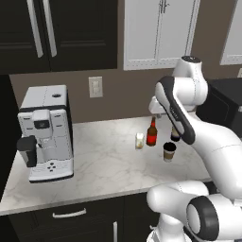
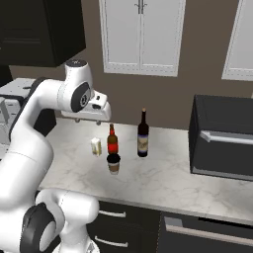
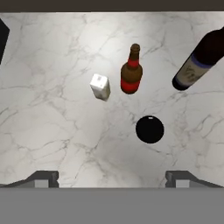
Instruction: Move the drinks to the dining counter.
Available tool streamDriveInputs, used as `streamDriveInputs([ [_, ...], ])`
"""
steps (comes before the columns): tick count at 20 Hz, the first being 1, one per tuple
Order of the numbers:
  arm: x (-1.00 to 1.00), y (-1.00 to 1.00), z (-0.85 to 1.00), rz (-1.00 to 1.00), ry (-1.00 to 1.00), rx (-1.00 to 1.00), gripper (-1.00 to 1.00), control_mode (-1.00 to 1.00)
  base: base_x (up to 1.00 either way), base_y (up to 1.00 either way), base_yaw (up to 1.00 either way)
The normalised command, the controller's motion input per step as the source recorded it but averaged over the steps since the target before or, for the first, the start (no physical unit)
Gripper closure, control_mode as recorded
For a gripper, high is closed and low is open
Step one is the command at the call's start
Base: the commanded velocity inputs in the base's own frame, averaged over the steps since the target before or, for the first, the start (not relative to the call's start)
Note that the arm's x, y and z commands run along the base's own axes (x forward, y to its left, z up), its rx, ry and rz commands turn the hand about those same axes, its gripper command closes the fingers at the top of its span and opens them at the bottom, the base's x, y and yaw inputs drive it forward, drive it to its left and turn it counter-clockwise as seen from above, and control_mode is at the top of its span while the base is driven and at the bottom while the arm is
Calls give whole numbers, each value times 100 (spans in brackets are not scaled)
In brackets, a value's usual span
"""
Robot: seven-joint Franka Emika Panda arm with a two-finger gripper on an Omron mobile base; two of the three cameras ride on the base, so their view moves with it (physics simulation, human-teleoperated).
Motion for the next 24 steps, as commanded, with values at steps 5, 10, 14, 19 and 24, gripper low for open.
streamDriveInputs([
  [5, -4, -3, -30, 0, -8, 0, -100, -100, 0, 0, 0],
  [10, -22, -24, -31, 0, -14, 0, -100, -100, 0, 0, 0],
  [14, -19, -32, -41, 1, -16, 0, -100, -100, 0, 0, 0],
  [19, -4, -13, -39, 1, -13, 0, -100, -100, 0, 0, 0],
  [24, 0, -3, -32, 0, -2, 0, -100, -100, 0, 0, 0],
])
